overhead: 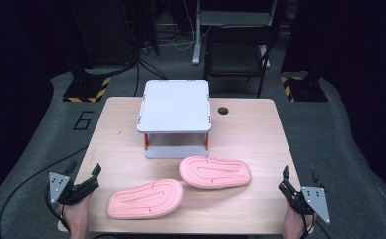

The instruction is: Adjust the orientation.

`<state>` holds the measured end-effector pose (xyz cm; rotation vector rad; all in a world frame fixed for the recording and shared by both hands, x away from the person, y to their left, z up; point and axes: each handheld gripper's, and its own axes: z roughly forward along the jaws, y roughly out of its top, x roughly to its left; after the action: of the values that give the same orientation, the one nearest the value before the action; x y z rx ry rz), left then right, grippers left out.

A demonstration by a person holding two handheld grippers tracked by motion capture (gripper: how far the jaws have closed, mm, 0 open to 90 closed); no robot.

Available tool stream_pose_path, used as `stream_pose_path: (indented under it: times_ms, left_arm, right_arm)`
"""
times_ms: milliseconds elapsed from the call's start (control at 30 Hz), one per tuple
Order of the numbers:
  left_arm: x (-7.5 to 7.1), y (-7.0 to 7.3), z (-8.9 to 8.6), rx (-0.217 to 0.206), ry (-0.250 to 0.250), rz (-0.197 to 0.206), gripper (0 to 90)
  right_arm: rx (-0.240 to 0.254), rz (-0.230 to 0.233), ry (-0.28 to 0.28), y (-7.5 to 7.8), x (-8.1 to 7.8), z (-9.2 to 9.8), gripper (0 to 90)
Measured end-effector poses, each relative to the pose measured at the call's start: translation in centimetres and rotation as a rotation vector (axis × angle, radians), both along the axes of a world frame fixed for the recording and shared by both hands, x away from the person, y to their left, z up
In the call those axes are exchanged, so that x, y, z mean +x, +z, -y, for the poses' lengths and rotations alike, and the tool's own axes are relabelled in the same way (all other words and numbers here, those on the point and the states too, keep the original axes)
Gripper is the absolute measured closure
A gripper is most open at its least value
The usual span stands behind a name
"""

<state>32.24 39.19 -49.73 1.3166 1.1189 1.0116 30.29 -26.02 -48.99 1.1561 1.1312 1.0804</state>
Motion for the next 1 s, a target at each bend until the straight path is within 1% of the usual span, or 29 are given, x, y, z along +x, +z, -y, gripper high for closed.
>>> stream_pose_path:
  times_ms: [33,67,100,133,167,200,233,267,333,367,433,467,500,533,567,600,633,667,700,733,767,800,833,867,900,933,967,1000]
  left_arm:
    - [0.0,0.0,0.0,0.000,0.000,0.000,12.4]
    - [0.0,0.2,0.1,0.003,-0.023,-0.002,12.5]
    - [0.0,0.2,0.1,0.003,-0.023,-0.002,13.4]
    - [0.0,0.2,0.1,-0.013,-0.039,-0.003,14.8]
    - [0.0,0.2,0.1,-0.015,-0.045,-0.015,14.8]
    - [0.0,0.2,0.1,-0.015,-0.046,-0.020,15.0]
    - [0.0,0.2,0.1,-0.015,-0.046,-0.020,15.1]
    - [0.0,0.2,0.1,-0.025,-0.043,-0.022,15.1]
    - [-0.1,0.4,0.1,-0.038,-0.053,-0.033,15.8]
    - [-0.1,0.5,0.1,-0.042,-0.055,-0.044,15.8]
    - [-0.4,0.9,0.2,-0.049,-0.063,-0.050,15.7]
    - [-0.6,1.4,0.4,-0.045,-0.079,-0.041,15.6]
    - [-0.6,1.4,0.4,-0.045,-0.079,-0.041,15.2]
    - [-0.9,1.7,0.5,-0.040,-0.084,-0.049,14.9]
    - [-1.8,2.2,0.8,-0.039,-0.119,-0.047,14.9]
    - [-1.8,2.2,0.8,-0.039,-0.119,-0.047,14.7]
    - [-2.7,2.5,1.2,-0.012,-0.156,-0.048,14.7]
    - [-3.2,2.6,1.4,0.001,-0.173,-0.057,14.6]
    - [-3.6,2.6,1.5,0.006,-0.192,-0.061,14.6]
    - [-3.6,2.6,1.5,0.006,-0.192,-0.061,14.6]
    - [-4.1,2.7,1.7,0.012,-0.211,-0.060,14.7]
    - [-4.6,2.7,1.8,0.025,-0.237,-0.071,14.7]
    - [-5.4,2.7,2.1,0.044,-0.284,-0.089,14.8]
    - [-5.4,2.7,2.1,0.044,-0.284,-0.089,14.8]
    - [-6.3,2.6,2.6,0.049,-0.320,-0.095,14.8]
    - [-6.3,2.6,2.6,0.049,-0.320,-0.095,14.9]
    - [-6.7,2.5,2.9,0.055,-0.334,-0.103,14.9]
    - [-7.5,2.1,3.5,0.051,-0.359,-0.116,14.9]
  right_arm:
    - [0.000,0.000,0.000,0.0,0.0,0.0,16.0]
    - [0.001,-0.012,0.009,-0.1,0.1,-0.5,15.4]
    - [0.003,-0.021,0.018,-0.1,0.2,-0.6,15.4]
    - [0.014,-0.025,0.016,-0.2,0.3,-0.8,15.3]
    - [0.022,-0.026,0.023,-0.2,0.3,-0.7,15.1]
    - [0.035,-0.027,0.022,-0.2,0.4,-0.7,15.0]
    - [0.035,-0.027,0.022,-0.2,0.4,-0.7,15.0]
    - [0.041,-0.024,0.016,-0.2,0.4,-0.7,14.9]
    - [0.057,-0.034,0.021,-0.2,0.4,-0.5,14.9]
    - [0.057,-0.034,0.021,-0.2,0.4,-0.5,14.9]
    - [0.087,-0.044,0.031,-0.3,0.5,-0.2,14.9]
    - [0.084,-0.043,0.032,-0.3,0.4,0.0,15.0]
    - [0.087,-0.041,0.026,-0.3,0.4,0.0,15.0]
    - [0.088,-0.041,0.018,-0.3,0.4,0.1,15.0]
    - [0.094,-0.040,0.016,-0.3,0.3,0.2,15.0]
    - [0.094,-0.040,0.016,-0.3,0.3,0.2,15.0]
    - [0.106,-0.040,0.012,-0.3,0.2,0.5,15.0]
    - [0.114,-0.041,0.014,-0.3,0.2,0.5,15.1]
    - [0.115,-0.044,0.010,-0.3,0.1,0.6,15.1]
    - [0.115,-0.044,0.010,-0.3,0.1,0.6,15.1]
    - [0.109,-0.049,0.010,-0.2,0.1,0.6,15.1]
    - [0.109,-0.049,0.010,-0.2,0.1,0.6,15.1]
    - [0.106,-0.052,0.010,-0.2,0.0,0.5,15.1]
    - [0.105,-0.053,0.012,-0.2,0.0,0.5,15.1]
    - [0.104,-0.056,0.012,-0.2,0.0,0.5,15.2]
    - [0.104,-0.056,0.012,-0.2,0.0,0.5,15.2]
    - [0.108,-0.059,0.010,-0.3,0.1,0.4,15.2]
    - [0.109,-0.066,0.013,-0.3,0.1,0.4,15.2]
